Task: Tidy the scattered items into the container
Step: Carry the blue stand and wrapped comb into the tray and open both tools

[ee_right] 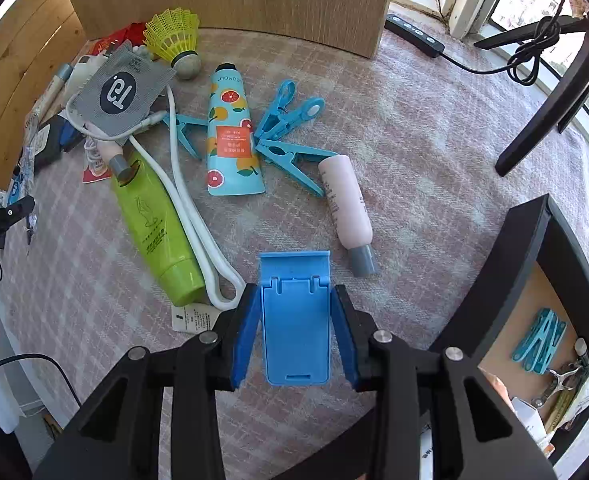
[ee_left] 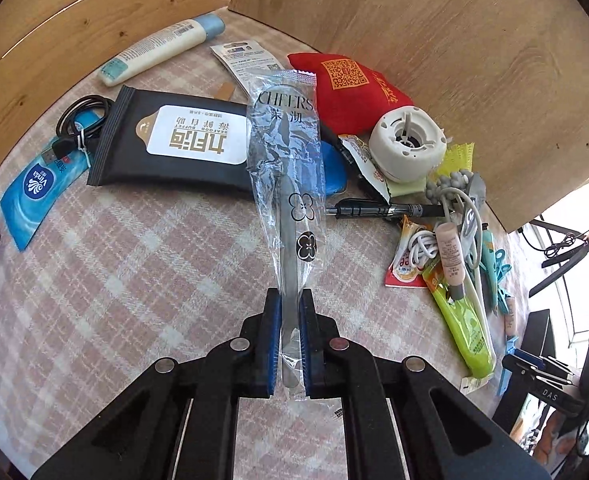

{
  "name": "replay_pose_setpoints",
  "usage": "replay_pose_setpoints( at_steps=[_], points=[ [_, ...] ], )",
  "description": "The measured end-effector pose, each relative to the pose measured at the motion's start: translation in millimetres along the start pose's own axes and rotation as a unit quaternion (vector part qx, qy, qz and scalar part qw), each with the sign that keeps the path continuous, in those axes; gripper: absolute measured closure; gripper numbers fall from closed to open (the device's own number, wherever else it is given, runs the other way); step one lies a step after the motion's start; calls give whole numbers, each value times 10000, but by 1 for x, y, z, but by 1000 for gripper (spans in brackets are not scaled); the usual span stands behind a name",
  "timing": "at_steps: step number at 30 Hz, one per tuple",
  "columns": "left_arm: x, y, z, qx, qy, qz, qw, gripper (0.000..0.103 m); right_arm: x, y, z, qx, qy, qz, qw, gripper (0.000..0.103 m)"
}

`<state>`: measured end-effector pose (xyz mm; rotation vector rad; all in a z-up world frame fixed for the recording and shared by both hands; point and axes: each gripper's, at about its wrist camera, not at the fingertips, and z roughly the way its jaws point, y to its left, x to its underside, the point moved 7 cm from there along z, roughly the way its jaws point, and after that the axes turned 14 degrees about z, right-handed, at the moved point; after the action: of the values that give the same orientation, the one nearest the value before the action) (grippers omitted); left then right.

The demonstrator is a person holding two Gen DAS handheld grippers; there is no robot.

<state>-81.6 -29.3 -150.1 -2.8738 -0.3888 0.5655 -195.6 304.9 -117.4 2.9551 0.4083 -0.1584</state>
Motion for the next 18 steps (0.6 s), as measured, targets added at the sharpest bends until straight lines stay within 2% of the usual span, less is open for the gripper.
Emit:
replay_pose_setpoints(
  at_steps=[5, 8, 10, 14, 16, 18],
  points=[
    [29, -13, -34, 121, -147, 138, 9997, 95, 11, -12, -34, -265, -195, 129, 9994, 68],
    [39, -39, -52, 194, -232, 378, 9988, 95, 18, -25, -58, -380, -363, 225, 9984, 68],
    [7, -53, -65, 273, -274, 582, 9976, 95, 35, -36, -77, -386, -519, 303, 9974, 68],
    [3, -110, -80, 497, -302, 1046, 9928, 95, 28, -45, -90, -338, -809, 550, 9946, 68],
    [-17, -144, -71, 646, -266, 1344, 9885, 95, 36, -70, -100, -277, -908, 719, 9929, 68],
    [-16, -180, -71, 817, -220, 1624, 9831, 95, 41, -94, -108, -207, -989, 912, 9907, 68]
  ],
)
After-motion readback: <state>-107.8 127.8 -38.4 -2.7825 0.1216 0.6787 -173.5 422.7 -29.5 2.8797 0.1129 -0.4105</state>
